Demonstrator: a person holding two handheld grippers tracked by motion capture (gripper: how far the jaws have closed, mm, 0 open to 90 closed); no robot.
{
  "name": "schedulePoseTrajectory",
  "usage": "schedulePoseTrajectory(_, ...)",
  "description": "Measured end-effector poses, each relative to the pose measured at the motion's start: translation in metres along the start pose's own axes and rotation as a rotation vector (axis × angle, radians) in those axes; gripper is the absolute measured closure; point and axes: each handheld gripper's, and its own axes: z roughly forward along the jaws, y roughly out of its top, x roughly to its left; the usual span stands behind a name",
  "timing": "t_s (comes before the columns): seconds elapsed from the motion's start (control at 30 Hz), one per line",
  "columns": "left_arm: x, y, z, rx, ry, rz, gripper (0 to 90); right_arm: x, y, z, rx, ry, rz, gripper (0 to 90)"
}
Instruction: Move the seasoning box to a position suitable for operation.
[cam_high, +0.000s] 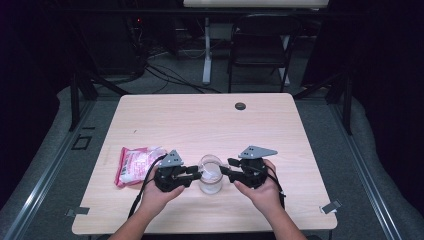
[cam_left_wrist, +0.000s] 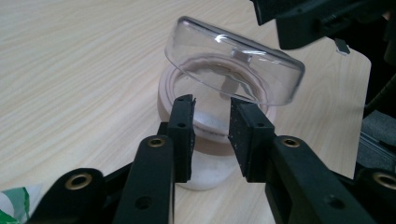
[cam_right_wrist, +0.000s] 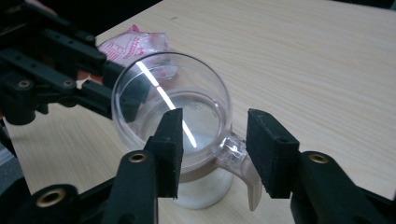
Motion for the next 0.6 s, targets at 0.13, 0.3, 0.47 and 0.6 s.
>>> schedulePoseTrajectory(0.13,0.000,0.002,0.002,-0.014,0.028,0.004,61.8,0.008,0.000,-0.001,-0.031,-0.002,-0.075,46.4)
schedulePoseTrajectory(0.3,0.000,0.002,0.003,-0.026,0.042,0.006,54.9,0.013,0.000,-0.003,-0.027,0.021,-0.103,42.9)
schedulePoseTrajectory(0.47,-0.001,0.001,0.005,-0.021,0.059,0.013,51.2,0.020,-0.001,0.002,0.010,0.022,-0.130,40.4)
schedulePoseTrajectory(0.6,0.000,0.000,0.006,-0.021,0.058,0.005,50.5,0.024,-0.002,0.004,0.027,0.012,-0.154,39.9)
